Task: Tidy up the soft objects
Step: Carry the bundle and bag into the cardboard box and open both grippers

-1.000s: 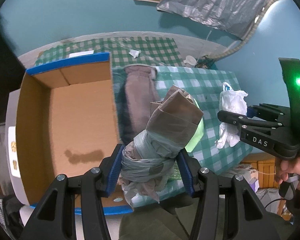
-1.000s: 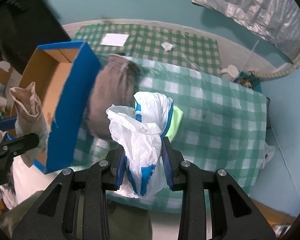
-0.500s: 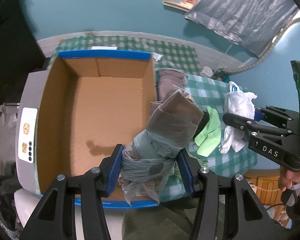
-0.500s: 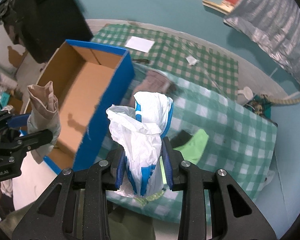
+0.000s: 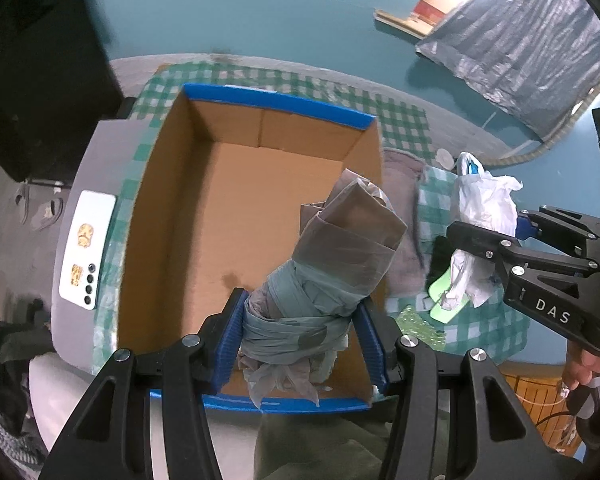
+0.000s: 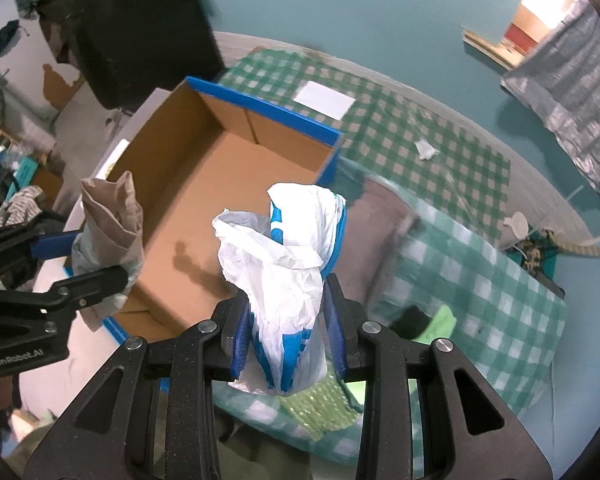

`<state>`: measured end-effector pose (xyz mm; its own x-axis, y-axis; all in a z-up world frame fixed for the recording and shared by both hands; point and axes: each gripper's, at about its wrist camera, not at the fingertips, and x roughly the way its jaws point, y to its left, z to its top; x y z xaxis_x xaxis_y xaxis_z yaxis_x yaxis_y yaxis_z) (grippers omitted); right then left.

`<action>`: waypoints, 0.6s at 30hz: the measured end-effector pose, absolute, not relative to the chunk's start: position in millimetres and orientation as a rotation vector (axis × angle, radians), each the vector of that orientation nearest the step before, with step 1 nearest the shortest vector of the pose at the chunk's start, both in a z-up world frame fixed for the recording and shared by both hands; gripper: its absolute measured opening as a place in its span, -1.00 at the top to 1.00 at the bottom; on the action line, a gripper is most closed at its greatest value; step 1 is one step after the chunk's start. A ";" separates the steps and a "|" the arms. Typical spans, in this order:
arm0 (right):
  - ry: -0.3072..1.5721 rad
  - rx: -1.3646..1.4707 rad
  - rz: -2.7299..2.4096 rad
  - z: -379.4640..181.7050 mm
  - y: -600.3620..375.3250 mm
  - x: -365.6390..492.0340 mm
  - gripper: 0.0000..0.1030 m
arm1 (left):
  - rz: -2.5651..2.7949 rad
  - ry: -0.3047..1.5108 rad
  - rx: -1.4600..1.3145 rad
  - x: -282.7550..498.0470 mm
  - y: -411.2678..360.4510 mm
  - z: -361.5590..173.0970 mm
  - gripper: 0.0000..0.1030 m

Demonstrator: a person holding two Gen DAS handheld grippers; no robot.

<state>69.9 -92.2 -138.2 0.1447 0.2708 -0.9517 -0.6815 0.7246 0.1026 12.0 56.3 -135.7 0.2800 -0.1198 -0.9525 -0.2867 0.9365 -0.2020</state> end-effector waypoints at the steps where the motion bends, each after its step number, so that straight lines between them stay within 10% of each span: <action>1: 1.251 -0.400 0.720 -139.2 -86.7 69.4 0.40 | 0.121 1.293 -0.369 10.7 59.5 -136.5 -0.05; 18: 1.273 -0.462 0.796 -158.2 -21.1 58.1 0.40 | 0.202 1.334 -0.391 -1.5 98.1 -158.7 -0.05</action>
<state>58.1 -21.1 -158.2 0.0863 0.2683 -0.9595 -0.7450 0.6568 0.1166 -1.5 98.1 -158.7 0.2300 -0.0788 -0.9700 -0.3629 0.9179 -0.1606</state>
